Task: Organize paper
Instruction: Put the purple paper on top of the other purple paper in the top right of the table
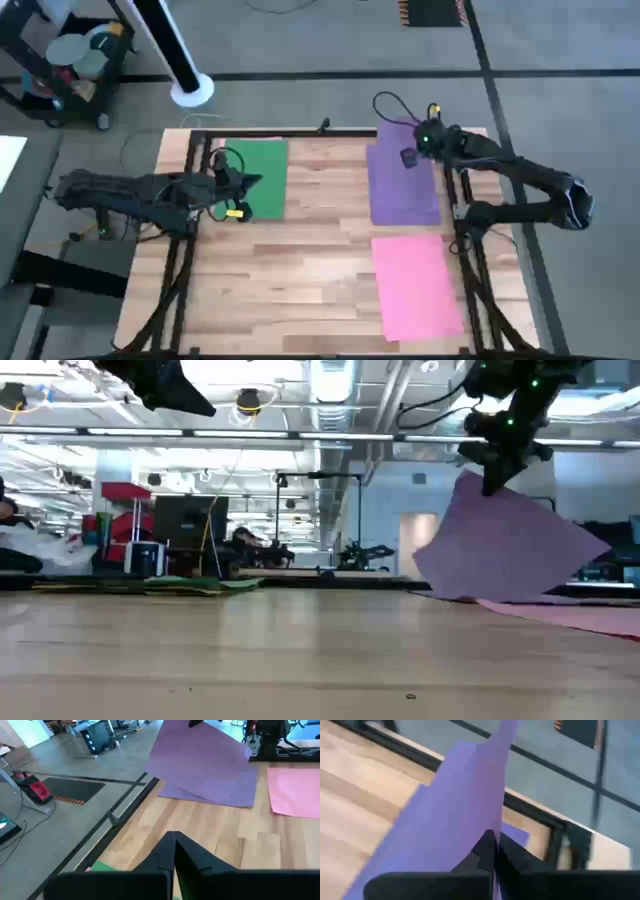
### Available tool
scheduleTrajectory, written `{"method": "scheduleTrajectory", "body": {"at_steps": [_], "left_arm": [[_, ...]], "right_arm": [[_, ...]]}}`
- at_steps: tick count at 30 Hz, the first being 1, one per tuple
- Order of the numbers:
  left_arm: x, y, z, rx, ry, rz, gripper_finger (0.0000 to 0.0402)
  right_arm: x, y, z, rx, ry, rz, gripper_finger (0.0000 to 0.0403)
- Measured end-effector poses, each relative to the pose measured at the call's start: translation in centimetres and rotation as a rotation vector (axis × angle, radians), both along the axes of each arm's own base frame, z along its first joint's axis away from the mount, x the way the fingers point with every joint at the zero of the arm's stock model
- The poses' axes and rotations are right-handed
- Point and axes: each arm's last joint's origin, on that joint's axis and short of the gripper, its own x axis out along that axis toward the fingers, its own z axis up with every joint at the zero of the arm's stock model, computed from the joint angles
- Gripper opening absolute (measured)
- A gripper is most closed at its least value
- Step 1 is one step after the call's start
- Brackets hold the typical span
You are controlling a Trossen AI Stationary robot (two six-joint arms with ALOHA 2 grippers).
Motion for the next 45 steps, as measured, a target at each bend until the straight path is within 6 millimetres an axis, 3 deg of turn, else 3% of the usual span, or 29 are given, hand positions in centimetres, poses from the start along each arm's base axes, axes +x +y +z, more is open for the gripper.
{"method": "scheduleTrajectory", "body": {"at_steps": [4, 13, 18, 24, 34, 45], "left_arm": [[0.0, 0.0, 0.0, -0.002, 0.002, 0.001, 0.0000], [0.0, 0.0, 0.0, -0.005, 0.000, 0.002, 0.0000], [0.0, 0.0, 0.0, -0.009, -0.003, 0.005, 0.0000], [0.0, 0.0, 0.0, -0.007, -0.008, 0.021, 0.0000], [-0.1, 0.1, -0.1, -0.005, -0.003, 0.026, 0.0000], [-0.2, 0.1, -0.2, -0.009, 0.015, 0.031, 0.0000]], "right_arm": [[-0.3, 0.4, 1.3, 0.026, -0.073, 0.017, 0.0000], [-1.2, 2.1, 6.4, 0.084, -0.323, 0.146, 0.0000], [-1.7, 3.0, 7.5, 0.210, -0.459, 0.210, 0.0000], [-1.6, 3.3, 7.4, 0.356, -0.535, 0.215, 0.0000], [-1.7, 2.8, 7.5, 0.326, -0.556, 0.174, 0.0000], [-1.8, 0.9, 3.3, 0.468, -0.383, 0.053, 0.0000]]}}
